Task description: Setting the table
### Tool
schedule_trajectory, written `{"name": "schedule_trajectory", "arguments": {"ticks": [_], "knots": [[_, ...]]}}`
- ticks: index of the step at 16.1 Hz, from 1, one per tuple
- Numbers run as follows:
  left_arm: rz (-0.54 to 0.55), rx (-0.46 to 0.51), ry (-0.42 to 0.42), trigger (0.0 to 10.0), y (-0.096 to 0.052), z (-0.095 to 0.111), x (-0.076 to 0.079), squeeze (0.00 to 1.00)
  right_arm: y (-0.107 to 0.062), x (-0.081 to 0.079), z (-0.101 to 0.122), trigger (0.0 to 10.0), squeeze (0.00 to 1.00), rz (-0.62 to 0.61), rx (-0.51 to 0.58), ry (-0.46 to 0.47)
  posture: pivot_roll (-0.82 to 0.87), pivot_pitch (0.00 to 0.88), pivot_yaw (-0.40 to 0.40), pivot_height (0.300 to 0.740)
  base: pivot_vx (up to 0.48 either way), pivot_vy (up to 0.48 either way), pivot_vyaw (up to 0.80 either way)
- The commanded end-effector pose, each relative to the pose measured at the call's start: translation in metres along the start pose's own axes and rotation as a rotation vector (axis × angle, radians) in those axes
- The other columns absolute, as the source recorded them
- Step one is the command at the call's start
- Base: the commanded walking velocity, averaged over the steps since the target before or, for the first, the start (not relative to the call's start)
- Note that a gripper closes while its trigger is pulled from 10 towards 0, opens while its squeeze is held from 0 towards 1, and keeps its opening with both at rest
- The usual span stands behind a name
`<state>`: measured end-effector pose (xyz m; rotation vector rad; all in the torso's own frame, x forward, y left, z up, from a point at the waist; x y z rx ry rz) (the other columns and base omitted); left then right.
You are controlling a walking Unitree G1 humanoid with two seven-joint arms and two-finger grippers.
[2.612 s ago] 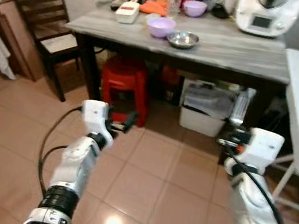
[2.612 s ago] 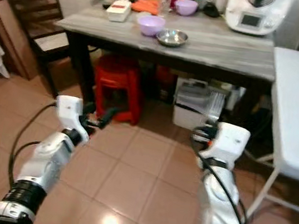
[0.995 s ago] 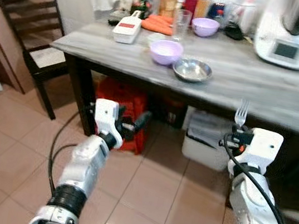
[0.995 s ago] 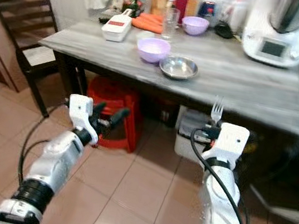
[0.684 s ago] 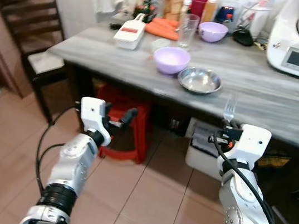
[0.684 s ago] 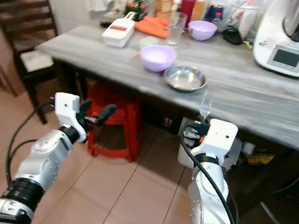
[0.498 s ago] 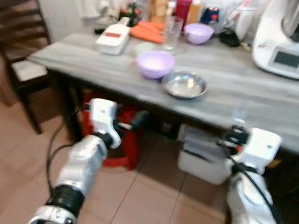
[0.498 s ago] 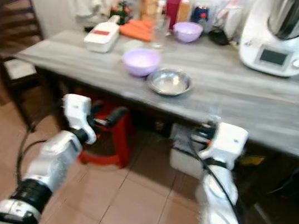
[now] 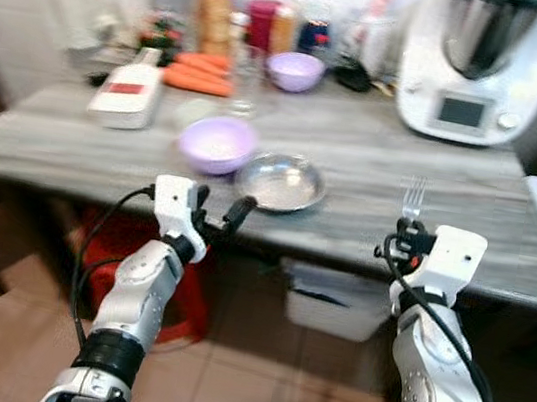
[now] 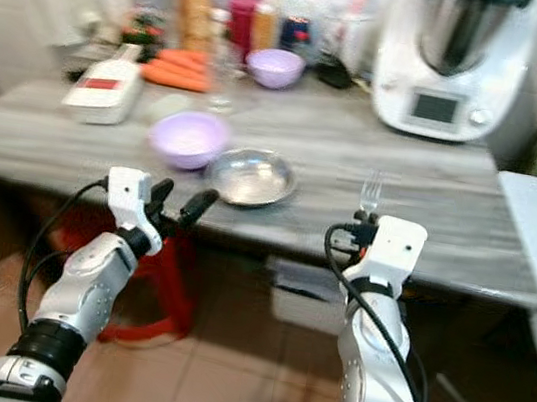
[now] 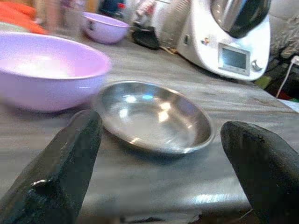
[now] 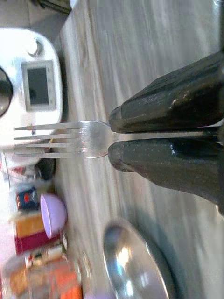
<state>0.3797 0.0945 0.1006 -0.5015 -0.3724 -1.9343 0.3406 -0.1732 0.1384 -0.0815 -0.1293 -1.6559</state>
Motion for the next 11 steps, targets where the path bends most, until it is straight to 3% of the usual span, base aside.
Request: {"name": "schedule_trajectory", "arguments": {"ticks": [1, 5, 11], "knots": [[-0.011, -0.005, 0.018, 10.0, 0.002, 0.002, 0.002, 0.00, 0.001, 0.002, 0.003, 10.0, 0.00, -0.006, 0.009, -0.002, -0.08, 0.000, 0.046, 0.740, 0.480, 0.000, 0.00], [-0.004, 0.024, 0.002, 10.0, -0.001, 0.004, 0.002, 0.00, 0.000, 0.001, 0.002, 10.0, 0.00, 0.007, 0.007, -0.016, -0.08, 0.000, 0.045, 0.740, 0.157, 0.000, 0.00], [0.017, 0.095, 0.083, 10.0, -0.021, 0.022, -0.006, 0.00, -0.004, -0.003, 0.002, 10.0, 0.00, 0.032, 0.016, -0.023, -0.08, 0.000, 0.047, 0.740, 0.000, 0.000, 0.00]]}}
Point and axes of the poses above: a point about 5 cm out from each wrist's last joint towards the gripper, its own y axis pointing out of the wrist towards the gripper, its own z axis along the axis of the wrist's last joint, x = y × z, the point moved 5 cm from there along y, pointing out of the wrist towards the gripper, and after that the axes turned 12 degrees about -y, right-handed, at the moved point
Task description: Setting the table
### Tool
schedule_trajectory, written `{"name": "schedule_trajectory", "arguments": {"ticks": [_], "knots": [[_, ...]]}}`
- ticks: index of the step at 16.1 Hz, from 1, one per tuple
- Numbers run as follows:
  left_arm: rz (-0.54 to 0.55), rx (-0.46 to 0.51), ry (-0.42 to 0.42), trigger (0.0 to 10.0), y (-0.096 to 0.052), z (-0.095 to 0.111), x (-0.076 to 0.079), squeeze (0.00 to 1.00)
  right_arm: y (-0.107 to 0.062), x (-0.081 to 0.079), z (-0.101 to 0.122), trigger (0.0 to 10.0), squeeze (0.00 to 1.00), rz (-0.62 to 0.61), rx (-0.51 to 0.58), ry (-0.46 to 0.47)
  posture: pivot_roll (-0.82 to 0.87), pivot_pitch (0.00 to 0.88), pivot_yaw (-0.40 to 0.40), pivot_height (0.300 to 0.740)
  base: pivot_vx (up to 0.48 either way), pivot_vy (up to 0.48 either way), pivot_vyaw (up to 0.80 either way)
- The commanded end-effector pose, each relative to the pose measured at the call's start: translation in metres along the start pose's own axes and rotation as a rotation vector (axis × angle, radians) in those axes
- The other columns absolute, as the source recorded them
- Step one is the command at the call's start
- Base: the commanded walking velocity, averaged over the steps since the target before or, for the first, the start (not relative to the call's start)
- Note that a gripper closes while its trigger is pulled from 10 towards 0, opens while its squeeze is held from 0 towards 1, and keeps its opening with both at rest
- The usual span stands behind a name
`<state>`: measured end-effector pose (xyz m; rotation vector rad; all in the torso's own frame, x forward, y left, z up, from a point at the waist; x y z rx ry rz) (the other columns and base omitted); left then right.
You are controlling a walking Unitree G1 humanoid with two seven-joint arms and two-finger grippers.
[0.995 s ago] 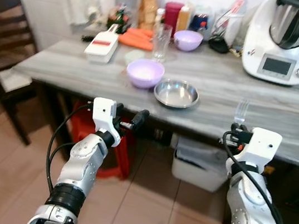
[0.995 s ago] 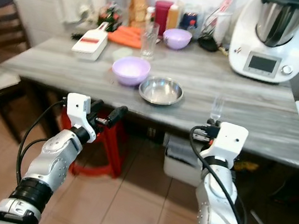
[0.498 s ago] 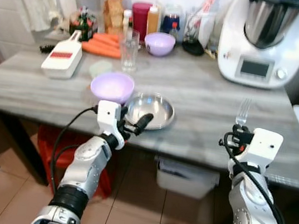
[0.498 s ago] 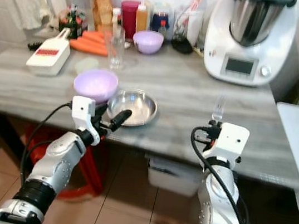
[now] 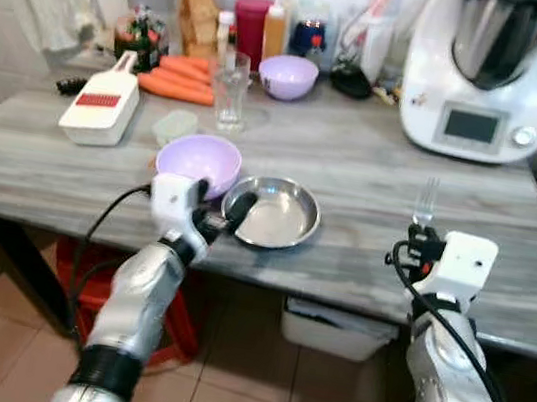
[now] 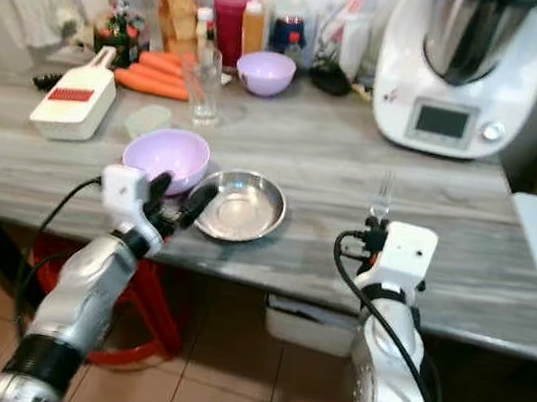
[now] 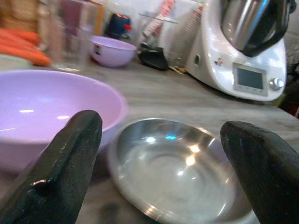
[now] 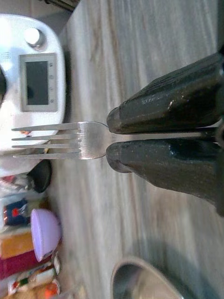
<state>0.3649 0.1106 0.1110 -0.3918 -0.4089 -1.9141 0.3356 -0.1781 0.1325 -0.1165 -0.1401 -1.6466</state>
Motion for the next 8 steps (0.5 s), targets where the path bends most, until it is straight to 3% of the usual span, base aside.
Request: {"name": "schedule_trajectory", "arguments": {"ticks": [1, 3, 8], "knots": [[0.005, 0.010, 0.031, 10.0, -0.004, 0.008, -0.005, 0.00, 0.000, -0.009, 0.008, 10.0, 0.00, 0.028, 0.030, 0.006, -0.07, 0.000, 0.042, 0.740, 0.000, 0.000, 0.00], [-0.010, -0.020, 0.066, 10.0, -0.013, 0.003, -0.006, 0.00, 0.001, -0.010, 0.007, 10.0, 0.00, 0.035, 0.029, 0.000, -0.07, 0.000, 0.042, 0.740, 0.000, 0.000, 0.00], [-0.066, -0.099, 0.117, 10.0, -0.029, -0.016, 0.000, 0.00, 0.000, -0.010, 0.003, 10.0, 0.00, 0.037, 0.016, 0.012, -0.07, 0.000, 0.042, 0.740, 0.000, 0.000, 0.61]]}}
Point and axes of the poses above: a point about 5 cm out from each wrist's last joint towards the gripper, its own y axis pointing out of the wrist towards the gripper, its own z axis along the axis of the wrist's last joint, x = y × z, the point moved 5 cm from there along y, pointing out of the wrist towards the gripper, and after that the axes turned 12 degrees about -y, right-handed, at the moved point
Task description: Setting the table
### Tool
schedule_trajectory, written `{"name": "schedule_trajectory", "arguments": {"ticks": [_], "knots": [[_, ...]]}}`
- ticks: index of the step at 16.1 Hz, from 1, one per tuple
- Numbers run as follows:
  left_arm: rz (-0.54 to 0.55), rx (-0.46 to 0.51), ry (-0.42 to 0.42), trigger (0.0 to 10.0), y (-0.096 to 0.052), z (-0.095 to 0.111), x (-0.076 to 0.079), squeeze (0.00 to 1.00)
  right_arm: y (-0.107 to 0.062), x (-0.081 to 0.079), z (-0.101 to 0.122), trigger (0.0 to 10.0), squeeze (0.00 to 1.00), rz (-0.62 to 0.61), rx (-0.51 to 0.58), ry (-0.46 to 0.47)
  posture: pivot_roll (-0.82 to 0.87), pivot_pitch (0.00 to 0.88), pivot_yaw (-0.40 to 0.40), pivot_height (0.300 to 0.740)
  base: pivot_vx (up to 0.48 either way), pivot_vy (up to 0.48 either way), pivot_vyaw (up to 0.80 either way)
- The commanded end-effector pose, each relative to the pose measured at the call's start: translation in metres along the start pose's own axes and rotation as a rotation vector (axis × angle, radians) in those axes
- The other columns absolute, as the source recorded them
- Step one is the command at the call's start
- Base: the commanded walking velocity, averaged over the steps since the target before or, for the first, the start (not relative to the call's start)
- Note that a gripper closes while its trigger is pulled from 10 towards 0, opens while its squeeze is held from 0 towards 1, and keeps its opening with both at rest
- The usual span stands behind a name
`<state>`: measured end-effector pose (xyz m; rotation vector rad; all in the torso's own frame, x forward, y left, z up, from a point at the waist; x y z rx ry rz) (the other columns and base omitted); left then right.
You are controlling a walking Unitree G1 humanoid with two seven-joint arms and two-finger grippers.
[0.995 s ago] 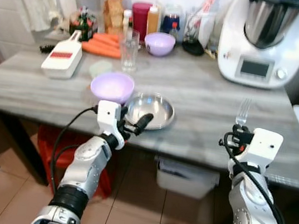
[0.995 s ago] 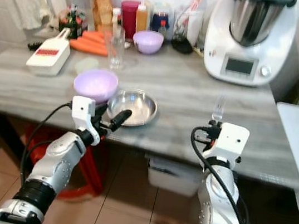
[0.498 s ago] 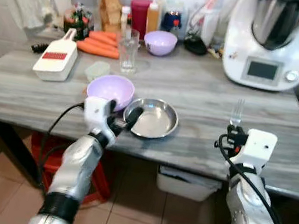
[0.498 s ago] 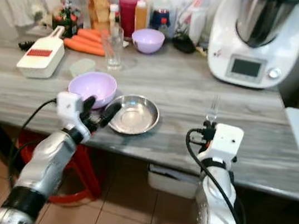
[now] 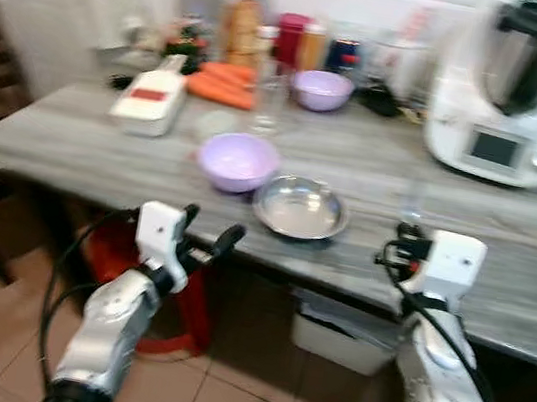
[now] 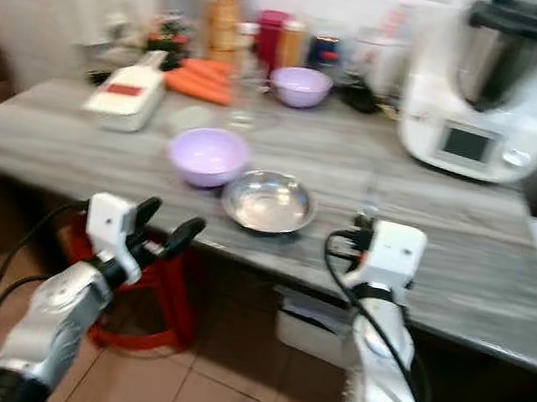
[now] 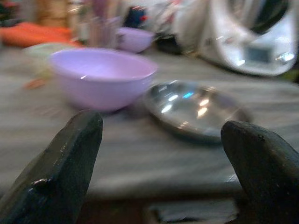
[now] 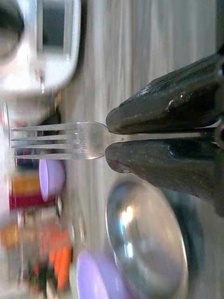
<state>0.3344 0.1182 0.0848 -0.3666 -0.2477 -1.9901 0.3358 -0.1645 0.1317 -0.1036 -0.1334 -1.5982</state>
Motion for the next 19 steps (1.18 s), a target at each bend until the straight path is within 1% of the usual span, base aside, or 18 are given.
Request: {"name": "schedule_trajectory", "arguments": {"ticks": [1, 4, 5, 6, 9, 13, 15, 17, 19], "knots": [[-0.023, 0.009, 0.022, 10.0, 0.003, 0.006, 0.007, 0.00, 0.000, 0.004, 0.001, 10.0, 0.00, -0.011, 0.006, 0.001, -0.07, 0.000, 0.042, 0.740, 0.000, 0.000, 0.41], [-0.032, -0.008, 0.019, 10.0, 0.003, 0.004, 0.010, 0.00, -0.001, 0.004, -0.001, 10.0, 0.00, -0.018, 0.001, 0.009, -0.06, 0.000, 0.044, 0.740, 0.000, 0.000, 0.14], [-0.041, -0.017, 0.041, 10.0, 0.004, 0.003, 0.012, 0.00, 0.000, 0.009, -0.002, 10.0, 0.00, -0.051, -0.003, 0.015, -0.06, 0.000, 0.046, 0.740, 0.000, 0.000, 0.00], [-0.051, -0.019, 0.043, 10.0, 0.004, 0.003, 0.013, 0.00, 0.000, 0.012, -0.003, 10.0, 0.00, -0.073, -0.005, 0.007, -0.06, 0.000, 0.048, 0.740, 0.000, 0.000, 0.00], [-0.079, -0.026, 0.047, 10.0, 0.005, 0.003, 0.018, 0.00, 0.001, 0.017, -0.006, 10.0, 0.00, -0.099, -0.015, 0.007, -0.06, 0.000, 0.051, 0.740, 0.000, 0.000, 0.00], [-0.088, -0.032, 0.052, 10.0, 0.004, 0.001, 0.021, 0.00, 0.001, 0.020, -0.010, 10.0, 0.00, -0.113, -0.030, 0.014, -0.06, 0.000, 0.051, 0.740, 0.000, 0.000, 0.00], [-0.116, -0.057, 0.043, 10.0, 0.002, -0.004, 0.022, 0.00, 0.003, 0.020, -0.014, 10.0, 0.00, -0.103, -0.051, 0.029, -0.06, 0.000, 0.053, 0.740, 0.000, 0.000, 0.00], [-0.142, -0.094, 0.042, 10.0, -0.002, -0.010, 0.023, 0.00, 0.015, 0.020, -0.022, 10.0, 0.00, -0.099, -0.101, 0.051, -0.06, 0.000, 0.060, 0.740, 0.000, 0.000, 0.00], [-0.164, -0.110, 0.036, 10.0, -0.005, -0.012, 0.027, 0.00, 0.021, 0.022, -0.025, 10.0, 0.00, -0.110, -0.127, 0.061, -0.06, 0.000, 0.068, 0.740, 0.000, 0.000, 0.00]]}}
Point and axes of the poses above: a point about 5 cm out from each wrist's last joint towards the gripper, its own y axis pointing out of the wrist towards the gripper, its own z axis along the axis of the wrist's last joint, x = y × z, the point moved 5 cm from there along y, pointing out of the wrist towards the gripper, and after that the axes turned 12 degrees about -y, right-handed, at the moved point
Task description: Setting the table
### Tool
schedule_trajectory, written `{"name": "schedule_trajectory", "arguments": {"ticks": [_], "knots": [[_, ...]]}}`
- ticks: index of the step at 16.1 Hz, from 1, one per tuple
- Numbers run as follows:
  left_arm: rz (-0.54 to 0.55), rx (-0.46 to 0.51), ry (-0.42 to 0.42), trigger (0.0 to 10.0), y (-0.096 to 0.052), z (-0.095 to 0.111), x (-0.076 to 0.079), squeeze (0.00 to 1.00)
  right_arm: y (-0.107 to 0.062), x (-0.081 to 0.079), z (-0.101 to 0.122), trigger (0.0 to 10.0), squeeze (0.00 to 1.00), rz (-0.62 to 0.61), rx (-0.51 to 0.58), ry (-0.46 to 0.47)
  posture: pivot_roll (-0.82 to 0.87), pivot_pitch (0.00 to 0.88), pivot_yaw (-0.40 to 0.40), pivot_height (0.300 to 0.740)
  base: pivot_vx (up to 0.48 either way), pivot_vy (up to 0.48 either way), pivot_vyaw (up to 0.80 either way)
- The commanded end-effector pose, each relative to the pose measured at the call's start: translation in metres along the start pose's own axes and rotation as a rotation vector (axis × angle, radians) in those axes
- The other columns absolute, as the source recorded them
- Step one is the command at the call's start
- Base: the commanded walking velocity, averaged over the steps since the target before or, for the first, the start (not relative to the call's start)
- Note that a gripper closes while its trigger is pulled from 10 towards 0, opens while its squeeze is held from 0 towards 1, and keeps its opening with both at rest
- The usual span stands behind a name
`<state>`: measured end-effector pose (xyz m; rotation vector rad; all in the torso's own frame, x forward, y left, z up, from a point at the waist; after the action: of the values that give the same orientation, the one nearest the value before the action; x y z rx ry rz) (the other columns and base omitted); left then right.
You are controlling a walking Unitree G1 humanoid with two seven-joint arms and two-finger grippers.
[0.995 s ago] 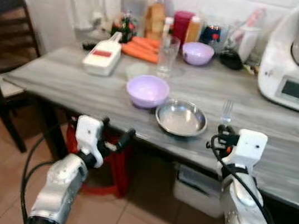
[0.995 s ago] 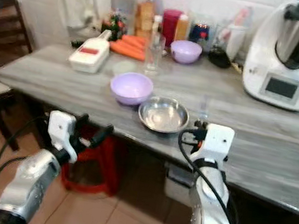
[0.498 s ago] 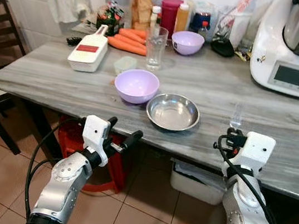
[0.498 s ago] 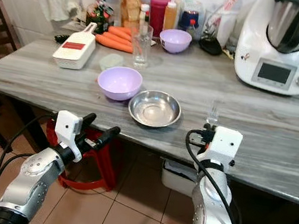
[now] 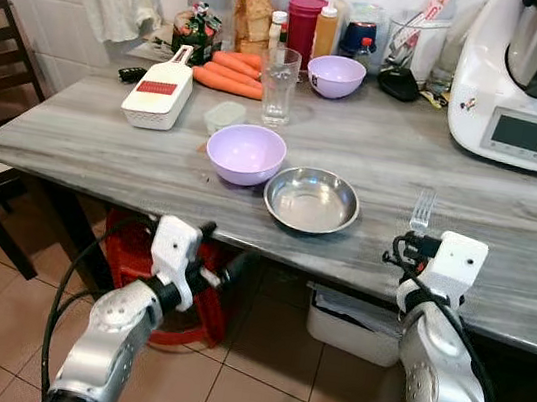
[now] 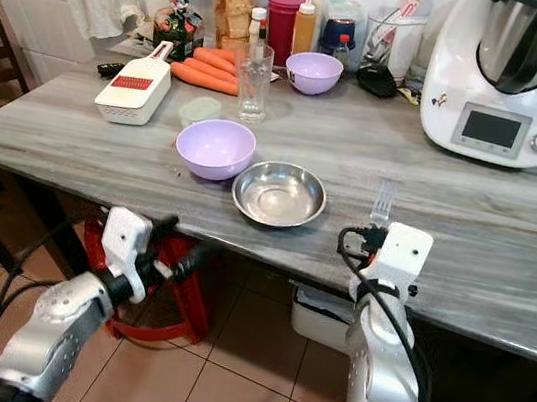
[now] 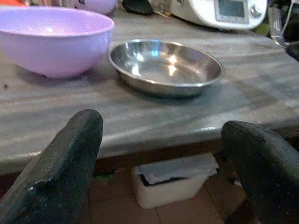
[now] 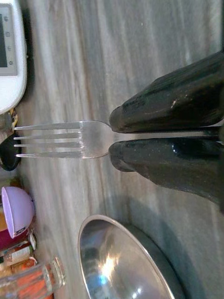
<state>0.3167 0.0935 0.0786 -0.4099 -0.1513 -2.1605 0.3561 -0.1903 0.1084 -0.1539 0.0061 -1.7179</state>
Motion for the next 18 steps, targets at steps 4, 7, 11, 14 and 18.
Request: {"name": "schedule_trajectory", "arguments": {"ticks": [4, 7, 11, 14, 18], "knots": [[-0.099, -0.051, 0.026, 10.0, -0.007, -0.002, 0.018, 0.00, 0.023, -0.010, -0.001, 10.0, 0.00, 0.003, -0.076, 0.073, -0.04, 0.026, 0.079, 0.740, 0.000, 0.000, 0.00], [-0.147, -0.060, 0.020, 10.0, -0.007, 0.000, 0.025, 0.00, 0.032, -0.016, 0.002, 10.0, 0.00, 0.007, -0.088, 0.100, -0.04, 0.033, 0.080, 0.740, 0.000, 0.000, 0.00], [-0.187, -0.063, 0.024, 10.0, -0.007, 0.008, 0.033, 0.00, 0.051, -0.012, 0.003, 10.0, 0.00, -0.027, -0.137, 0.169, -0.01, 0.043, 0.081, 0.740, 0.000, 0.000, 0.00], [-0.181, -0.071, 0.019, 10.0, -0.007, 0.009, 0.035, 0.00, 0.057, -0.009, -0.001, 10.0, 0.00, -0.041, -0.164, 0.193, -0.01, 0.044, 0.080, 0.740, 0.000, 0.000, 0.00], [-0.184, -0.078, 0.012, 10.0, -0.009, 0.012, 0.037, 0.00, 0.064, -0.019, -0.006, 10.0, 0.00, -0.006, -0.194, 0.200, 0.02, 0.045, 0.075, 0.740, 0.000, 0.000, 0.00]]}}
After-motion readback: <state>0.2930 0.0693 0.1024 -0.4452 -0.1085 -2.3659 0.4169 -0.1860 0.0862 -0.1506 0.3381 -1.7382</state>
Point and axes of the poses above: a point about 5 cm out from each wrist's last joint towards the gripper, its own y axis pointing out of the wrist towards the gripper, its own z axis along the axis of the wrist's last joint, x = y × z, the point moved 5 cm from there along y, pointing out of the wrist towards the gripper, and after that the axes turned 12 degrees about -y, right-handed, at the moved point
